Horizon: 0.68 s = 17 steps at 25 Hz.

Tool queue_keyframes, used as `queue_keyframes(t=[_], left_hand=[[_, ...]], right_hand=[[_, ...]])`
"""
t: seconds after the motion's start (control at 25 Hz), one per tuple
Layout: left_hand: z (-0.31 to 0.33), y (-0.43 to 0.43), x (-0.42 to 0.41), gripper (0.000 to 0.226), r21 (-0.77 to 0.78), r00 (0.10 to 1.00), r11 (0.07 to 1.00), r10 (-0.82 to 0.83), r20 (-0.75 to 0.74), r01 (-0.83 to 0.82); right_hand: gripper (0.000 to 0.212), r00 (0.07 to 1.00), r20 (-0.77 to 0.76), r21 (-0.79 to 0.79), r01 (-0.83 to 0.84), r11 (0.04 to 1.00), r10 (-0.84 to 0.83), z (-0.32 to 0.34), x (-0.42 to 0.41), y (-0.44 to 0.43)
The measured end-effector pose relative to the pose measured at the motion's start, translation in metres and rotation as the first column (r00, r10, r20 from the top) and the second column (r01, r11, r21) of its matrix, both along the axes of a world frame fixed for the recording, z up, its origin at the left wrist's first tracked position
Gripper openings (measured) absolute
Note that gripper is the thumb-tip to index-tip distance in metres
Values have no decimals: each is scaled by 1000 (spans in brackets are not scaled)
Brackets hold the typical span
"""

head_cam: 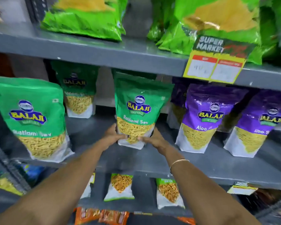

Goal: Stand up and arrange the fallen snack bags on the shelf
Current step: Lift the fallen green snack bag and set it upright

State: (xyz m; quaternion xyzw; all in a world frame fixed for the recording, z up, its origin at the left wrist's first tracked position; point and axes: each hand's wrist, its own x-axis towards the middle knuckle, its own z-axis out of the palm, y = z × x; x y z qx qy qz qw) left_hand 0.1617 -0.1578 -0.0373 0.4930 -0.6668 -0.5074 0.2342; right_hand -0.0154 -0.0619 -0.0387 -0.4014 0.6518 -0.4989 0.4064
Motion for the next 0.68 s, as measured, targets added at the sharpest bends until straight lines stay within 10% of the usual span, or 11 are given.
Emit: queue_keyframes(t=[0.32,0.68], left_hand=[[4,37,21,93,-79,987,996,57,152,-45],[21,75,51,66,-205,939,978,31,343,43]], right_hand=[[63,1000,25,-65,-6,998,8,6,19,34],[73,994,-108,23,23,999,-21,16,51,72]])
